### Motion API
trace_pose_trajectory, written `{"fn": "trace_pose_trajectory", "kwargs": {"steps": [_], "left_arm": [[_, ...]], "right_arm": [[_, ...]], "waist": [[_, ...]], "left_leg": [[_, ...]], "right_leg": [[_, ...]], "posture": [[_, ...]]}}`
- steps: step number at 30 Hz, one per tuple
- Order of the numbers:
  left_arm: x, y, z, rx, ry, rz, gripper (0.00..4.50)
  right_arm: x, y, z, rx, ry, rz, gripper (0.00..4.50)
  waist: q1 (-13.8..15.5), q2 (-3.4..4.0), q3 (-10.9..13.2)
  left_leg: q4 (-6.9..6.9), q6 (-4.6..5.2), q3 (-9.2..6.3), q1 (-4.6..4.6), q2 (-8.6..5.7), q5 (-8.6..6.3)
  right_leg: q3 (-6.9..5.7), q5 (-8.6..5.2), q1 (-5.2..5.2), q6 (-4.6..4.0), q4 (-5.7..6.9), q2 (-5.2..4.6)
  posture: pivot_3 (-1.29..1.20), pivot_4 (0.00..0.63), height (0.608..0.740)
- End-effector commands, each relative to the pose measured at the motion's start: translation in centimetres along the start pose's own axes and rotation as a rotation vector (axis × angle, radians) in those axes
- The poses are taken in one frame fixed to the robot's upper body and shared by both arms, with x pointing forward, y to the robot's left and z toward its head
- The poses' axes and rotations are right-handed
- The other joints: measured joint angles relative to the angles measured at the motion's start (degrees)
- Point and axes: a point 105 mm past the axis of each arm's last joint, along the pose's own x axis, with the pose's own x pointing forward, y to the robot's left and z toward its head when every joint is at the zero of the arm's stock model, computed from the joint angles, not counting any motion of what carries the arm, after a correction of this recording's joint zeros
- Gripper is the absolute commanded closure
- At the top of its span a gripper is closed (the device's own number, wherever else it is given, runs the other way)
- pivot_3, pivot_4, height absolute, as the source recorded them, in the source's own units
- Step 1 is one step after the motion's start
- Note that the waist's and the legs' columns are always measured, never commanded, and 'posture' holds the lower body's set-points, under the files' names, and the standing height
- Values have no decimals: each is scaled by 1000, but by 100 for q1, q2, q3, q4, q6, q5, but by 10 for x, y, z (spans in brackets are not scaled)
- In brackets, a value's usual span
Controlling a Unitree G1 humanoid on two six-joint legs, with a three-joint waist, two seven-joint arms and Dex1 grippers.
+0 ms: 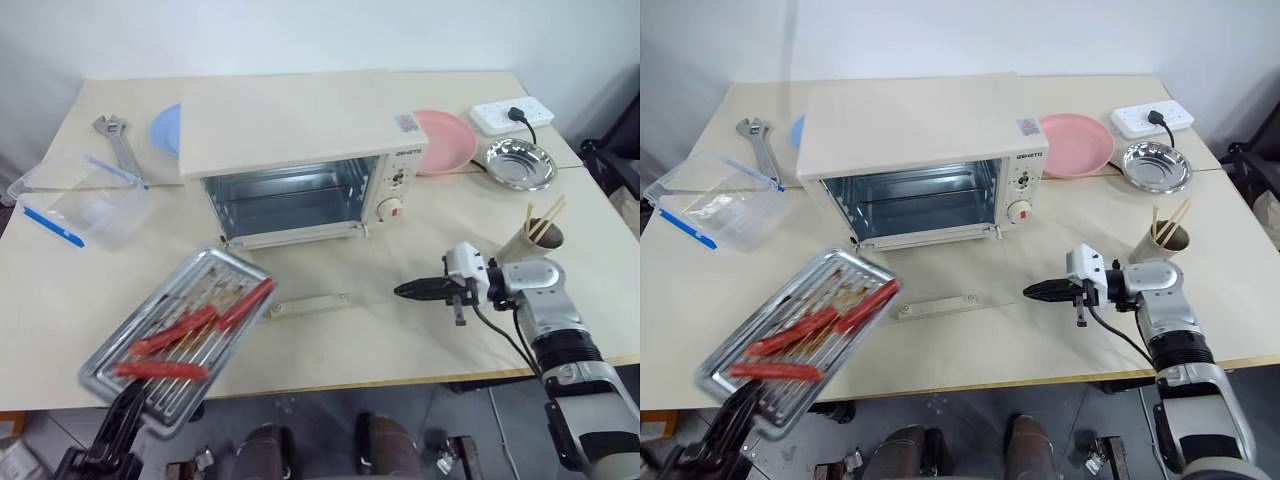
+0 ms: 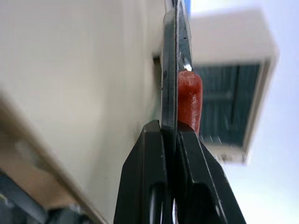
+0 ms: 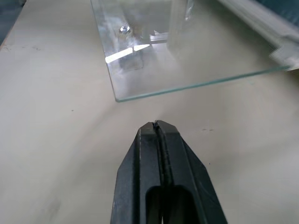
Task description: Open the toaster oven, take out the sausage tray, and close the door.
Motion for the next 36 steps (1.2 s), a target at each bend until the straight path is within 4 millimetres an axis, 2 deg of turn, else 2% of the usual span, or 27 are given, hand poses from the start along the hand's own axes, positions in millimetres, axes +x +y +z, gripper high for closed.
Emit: {"fn": "trace_pose_trajectory", "kwargs": {"steps": [1,9,17,26,32,36], "left_arm": [[-12,-9,6,34,-61,-29,4500],[-23,5,34,48,-244,-4,4500],[-18,14,46,36,-332,18,4500],[-4,16,35,4,-303,16,4500],[2,15,27,0,-250,11,4500],[8,12,14,8,-136,13,4500]], "right_arm": [[1,-2,6,-44,-3,40,4485],[10,0,1,-38,-7,71,4485],[17,-13,21,-31,-86,33,4485],[17,-41,88,3,-268,-28,4485],[12,-56,108,-38,-290,-69,4485],[10,-62,124,-74,-315,-81,4485]], "waist": [[23,1,1],[3,0,0],[5,0,0],[7,0,0],[17,0,0],[9,0,0]], "left_leg": [[2,1,-2,-1,0,0],[9,7,-1,-2,0,-4],[15,8,1,-2,4,-5],[15,7,3,-3,36,-9],[15,8,3,-5,38,-14],[15,9,7,-6,37,-15]], "right_leg": [[-1,-6,1,-13,1,0],[1,-6,4,-19,-2,0],[3,3,4,-5,5,2],[2,14,0,15,8,4],[1,18,-2,23,8,9],[2,19,-5,25,11,10]], "posture": [[0,150,740],[0,150,740],[0,150,740],[0,150,740],[0,150,740],[0,150,740]]}}
